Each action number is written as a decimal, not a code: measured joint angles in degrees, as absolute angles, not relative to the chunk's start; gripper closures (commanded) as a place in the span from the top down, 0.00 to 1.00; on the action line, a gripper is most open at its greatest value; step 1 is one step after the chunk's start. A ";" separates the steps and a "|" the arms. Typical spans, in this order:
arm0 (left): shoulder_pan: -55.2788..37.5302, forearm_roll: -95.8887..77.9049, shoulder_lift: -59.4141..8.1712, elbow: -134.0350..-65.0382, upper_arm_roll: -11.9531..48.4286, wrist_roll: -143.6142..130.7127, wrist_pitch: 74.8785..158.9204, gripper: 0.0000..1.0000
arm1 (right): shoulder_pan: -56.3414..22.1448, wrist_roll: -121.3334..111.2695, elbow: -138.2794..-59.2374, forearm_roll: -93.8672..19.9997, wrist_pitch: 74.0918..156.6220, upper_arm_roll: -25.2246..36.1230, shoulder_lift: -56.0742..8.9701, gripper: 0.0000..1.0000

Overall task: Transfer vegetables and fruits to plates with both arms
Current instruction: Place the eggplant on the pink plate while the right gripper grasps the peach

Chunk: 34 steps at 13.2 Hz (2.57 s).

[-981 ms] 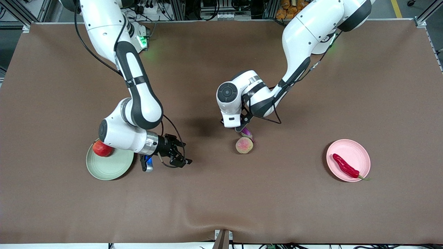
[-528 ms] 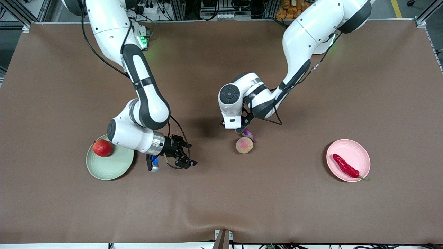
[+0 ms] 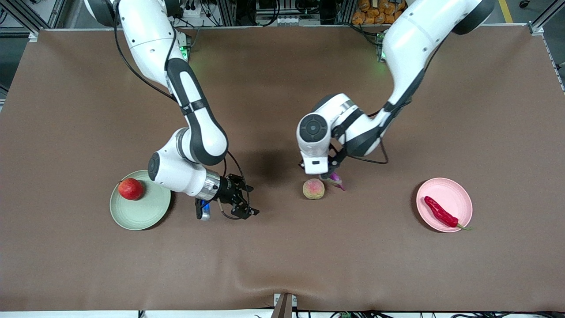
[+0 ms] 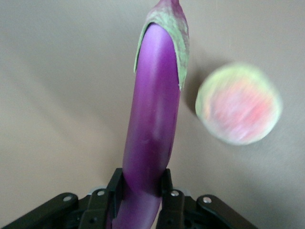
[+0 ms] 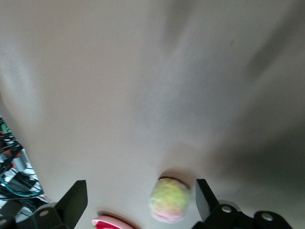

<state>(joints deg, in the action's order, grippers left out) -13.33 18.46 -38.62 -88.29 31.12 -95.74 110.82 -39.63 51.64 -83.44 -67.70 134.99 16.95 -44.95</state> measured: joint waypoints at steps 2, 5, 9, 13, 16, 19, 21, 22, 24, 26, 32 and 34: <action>-5.32 18.42 -34.64 -88.37 36.19 -90.26 105.87 0.00 | -41.57 56.16 -79.76 -67.70 137.20 16.81 -47.56 1.00; 6.87 18.43 -32.54 -88.68 40.11 -79.12 103.66 0.00 | -44.36 62.78 -75.31 -67.72 141.00 16.72 -51.44 1.00; 17.83 21.61 -34.24 -88.56 40.06 -64.53 104.65 0.00 | -49.17 69.90 -72.91 -67.73 145.30 16.63 -54.16 1.00; 25.27 25.84 -37.18 -88.43 39.87 -54.82 107.78 0.00 | -52.66 78.09 -72.40 -67.76 149.02 16.61 -56.29 1.00; 31.07 25.84 -38.26 -88.47 39.73 -53.29 109.09 0.00 | -54.03 82.05 -71.49 -67.76 149.99 16.62 -57.15 1.00; 34.95 25.02 -39.26 -88.94 39.75 -53.35 111.86 0.00 | -54.16 82.39 -70.54 -67.76 151.52 16.66 -58.73 1.00; 36.66 24.20 -40.69 -89.49 39.73 -54.15 115.07 0.00 | -54.28 82.57 -69.41 -67.76 152.95 16.58 -60.24 1.00; 37.25 24.07 -41.68 -89.66 39.72 -54.91 116.54 0.00 | -54.43 82.63 -69.14 -67.77 153.13 16.52 -60.50 1.00; 37.58 24.05 -43.92 -89.93 39.63 -56.61 119.50 0.00 | -54.70 82.66 -68.86 -67.76 153.34 16.45 -60.69 1.00; 37.56 24.05 -45.67 -90.01 39.22 -56.83 121.00 0.00 | -55.44 82.66 -68.84 -67.76 154.26 16.40 -61.25 1.00; 37.32 24.07 -46.63 -89.95 39.09 -55.52 121.77 1.00 | -56.76 82.66 -68.50 -67.76 156.53 16.51 -62.70 0.29; 36.89 24.07 -46.62 -89.80 39.25 -55.28 121.78 1.00 | -56.72 82.62 -68.10 -67.54 156.58 17.08 -62.57 0.28</action>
<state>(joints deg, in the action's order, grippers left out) 36.89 24.07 -46.62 -89.80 39.25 -55.28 121.78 -56.72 82.62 -68.10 -67.54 156.58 17.08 -62.57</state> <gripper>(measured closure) 0.317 0.251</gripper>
